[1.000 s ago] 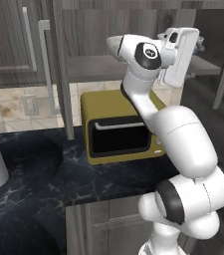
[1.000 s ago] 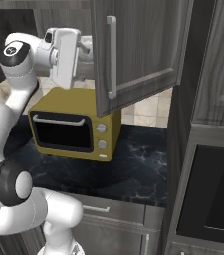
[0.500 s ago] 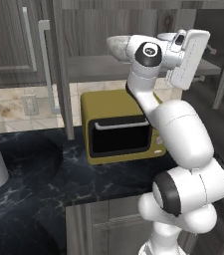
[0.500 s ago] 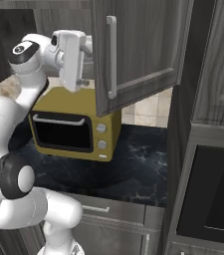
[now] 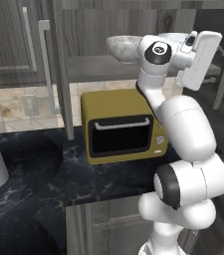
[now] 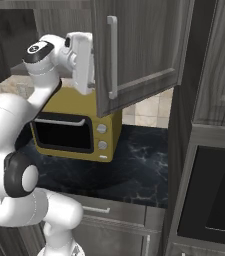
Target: Move the bowls from the cabinet to the plates on the dining table.
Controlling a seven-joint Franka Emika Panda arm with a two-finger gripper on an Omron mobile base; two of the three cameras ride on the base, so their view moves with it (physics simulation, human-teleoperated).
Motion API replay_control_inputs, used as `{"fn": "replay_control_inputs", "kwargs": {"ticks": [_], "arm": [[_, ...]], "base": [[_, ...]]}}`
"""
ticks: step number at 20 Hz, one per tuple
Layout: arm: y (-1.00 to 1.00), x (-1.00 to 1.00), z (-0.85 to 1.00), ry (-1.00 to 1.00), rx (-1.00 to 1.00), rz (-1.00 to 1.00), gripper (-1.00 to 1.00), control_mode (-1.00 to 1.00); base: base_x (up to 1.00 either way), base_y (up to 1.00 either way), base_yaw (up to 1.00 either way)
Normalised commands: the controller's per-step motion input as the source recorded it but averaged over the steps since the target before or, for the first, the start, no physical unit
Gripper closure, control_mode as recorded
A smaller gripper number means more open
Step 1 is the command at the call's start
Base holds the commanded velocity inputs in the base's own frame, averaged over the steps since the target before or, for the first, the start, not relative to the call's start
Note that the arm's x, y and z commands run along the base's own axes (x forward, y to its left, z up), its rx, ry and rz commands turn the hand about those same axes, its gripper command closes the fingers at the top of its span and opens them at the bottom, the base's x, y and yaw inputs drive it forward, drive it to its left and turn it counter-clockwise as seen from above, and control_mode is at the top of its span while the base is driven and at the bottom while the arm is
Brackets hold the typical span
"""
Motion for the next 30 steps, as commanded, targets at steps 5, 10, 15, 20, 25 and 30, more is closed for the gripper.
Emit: {"fn": "replay_control_inputs", "kwargs": {"ticks": [5, 10, 15, 20, 25, 30], "arm": [[-0.44, -0.59, -0.05, 0.0, 0.0, -0.09, -1.0, -1.0], [-0.5, -0.59, -0.04, 0.0, -0.01, -0.08, -1.0, -1.0], [-0.45, -0.27, -0.12, -0.01, -0.02, -0.01, -1.0, -1.0], [-0.35, -0.02, -0.06, 0.0, 0.0, 0.04, -1.0, -1.0], [-0.64, 0.0, 0.0, 0.0, 0.0, 0.12, -1.0, -1.0], [-0.6, 0.0, 0.0, 0.0, 0.0, 0.18, -1.0, -1.0]], "base": [[0.0, 0.0, 0.0], [0.0, 0.0, 0.0], [0.0, 0.0, 0.0], [0.0, 0.0, 0.0], [0.0, 0.0, 0.0], [0.0, 0.0, 0.0]]}}
